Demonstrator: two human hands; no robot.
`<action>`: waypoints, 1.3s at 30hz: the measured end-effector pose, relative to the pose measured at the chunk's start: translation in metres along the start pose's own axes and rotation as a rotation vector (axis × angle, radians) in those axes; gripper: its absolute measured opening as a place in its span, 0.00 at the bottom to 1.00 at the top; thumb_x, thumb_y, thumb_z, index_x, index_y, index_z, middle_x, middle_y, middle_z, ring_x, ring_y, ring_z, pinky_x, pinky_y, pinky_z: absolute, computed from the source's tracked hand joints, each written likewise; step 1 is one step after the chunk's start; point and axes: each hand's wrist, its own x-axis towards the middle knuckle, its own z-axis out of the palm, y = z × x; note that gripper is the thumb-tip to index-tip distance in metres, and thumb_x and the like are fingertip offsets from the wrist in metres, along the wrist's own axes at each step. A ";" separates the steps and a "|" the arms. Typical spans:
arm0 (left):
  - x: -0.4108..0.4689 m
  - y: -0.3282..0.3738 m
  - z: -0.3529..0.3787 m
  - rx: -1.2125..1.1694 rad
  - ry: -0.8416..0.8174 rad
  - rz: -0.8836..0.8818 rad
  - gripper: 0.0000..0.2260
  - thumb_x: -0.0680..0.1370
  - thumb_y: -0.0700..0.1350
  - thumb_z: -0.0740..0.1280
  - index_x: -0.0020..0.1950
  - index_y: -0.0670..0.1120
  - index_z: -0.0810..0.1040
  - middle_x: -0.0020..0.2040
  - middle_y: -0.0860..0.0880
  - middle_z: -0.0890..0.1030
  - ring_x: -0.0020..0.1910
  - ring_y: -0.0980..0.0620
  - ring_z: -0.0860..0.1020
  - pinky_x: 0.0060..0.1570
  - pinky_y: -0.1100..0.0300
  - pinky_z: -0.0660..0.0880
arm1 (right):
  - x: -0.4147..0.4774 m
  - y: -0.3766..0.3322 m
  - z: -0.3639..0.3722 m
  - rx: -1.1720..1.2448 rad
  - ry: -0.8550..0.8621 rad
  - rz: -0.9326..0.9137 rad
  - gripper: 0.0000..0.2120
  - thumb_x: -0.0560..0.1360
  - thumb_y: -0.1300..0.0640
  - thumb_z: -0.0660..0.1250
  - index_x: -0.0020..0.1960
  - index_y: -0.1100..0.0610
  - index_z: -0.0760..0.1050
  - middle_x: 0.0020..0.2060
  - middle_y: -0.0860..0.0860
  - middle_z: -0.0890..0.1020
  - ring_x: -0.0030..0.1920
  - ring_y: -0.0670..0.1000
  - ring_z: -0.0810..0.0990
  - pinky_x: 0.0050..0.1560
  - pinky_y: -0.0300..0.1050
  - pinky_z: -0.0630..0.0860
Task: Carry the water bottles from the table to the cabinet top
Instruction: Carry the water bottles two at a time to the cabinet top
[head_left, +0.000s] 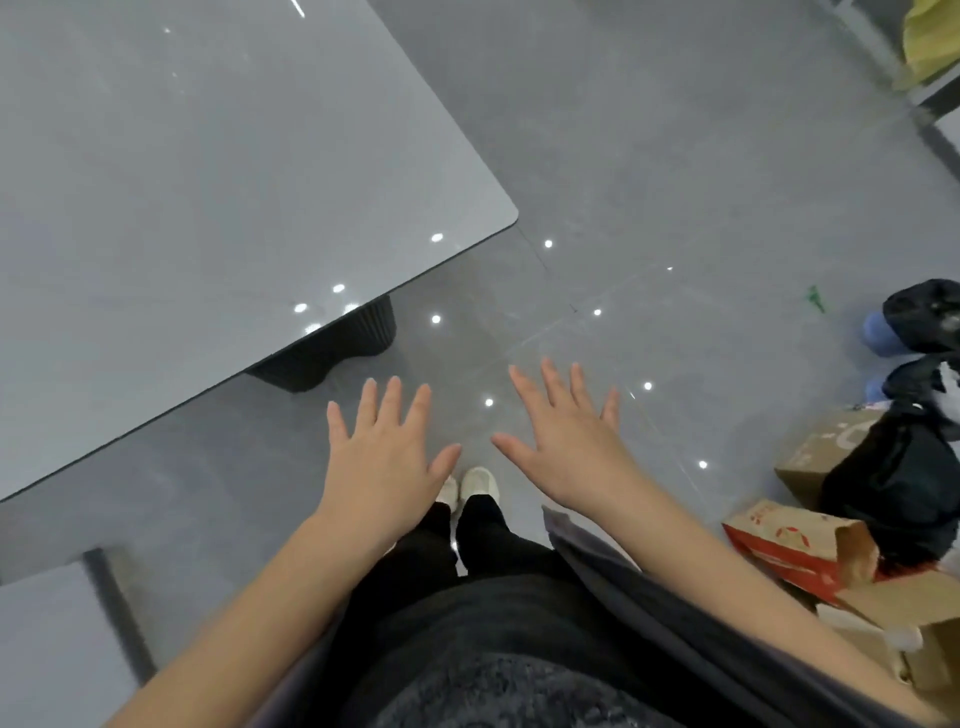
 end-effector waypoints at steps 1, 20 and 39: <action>0.000 -0.006 -0.001 -0.015 -0.001 -0.027 0.32 0.80 0.64 0.49 0.80 0.51 0.47 0.80 0.45 0.48 0.79 0.44 0.43 0.74 0.39 0.45 | 0.005 -0.005 -0.002 -0.026 -0.016 -0.029 0.35 0.80 0.35 0.51 0.79 0.44 0.38 0.79 0.52 0.38 0.78 0.58 0.34 0.74 0.68 0.37; -0.071 -0.289 -0.009 -0.059 0.009 -0.097 0.32 0.80 0.63 0.48 0.79 0.50 0.43 0.80 0.45 0.42 0.78 0.43 0.39 0.74 0.39 0.43 | 0.038 -0.292 0.056 -0.068 0.004 -0.075 0.35 0.79 0.35 0.51 0.79 0.44 0.39 0.80 0.51 0.39 0.78 0.58 0.35 0.74 0.68 0.37; -0.002 -0.537 -0.056 0.058 -0.044 0.065 0.32 0.81 0.62 0.49 0.80 0.48 0.45 0.80 0.43 0.43 0.78 0.42 0.40 0.73 0.36 0.42 | 0.139 -0.524 0.084 0.028 -0.032 0.032 0.35 0.80 0.37 0.52 0.80 0.46 0.40 0.80 0.52 0.41 0.79 0.59 0.37 0.73 0.67 0.38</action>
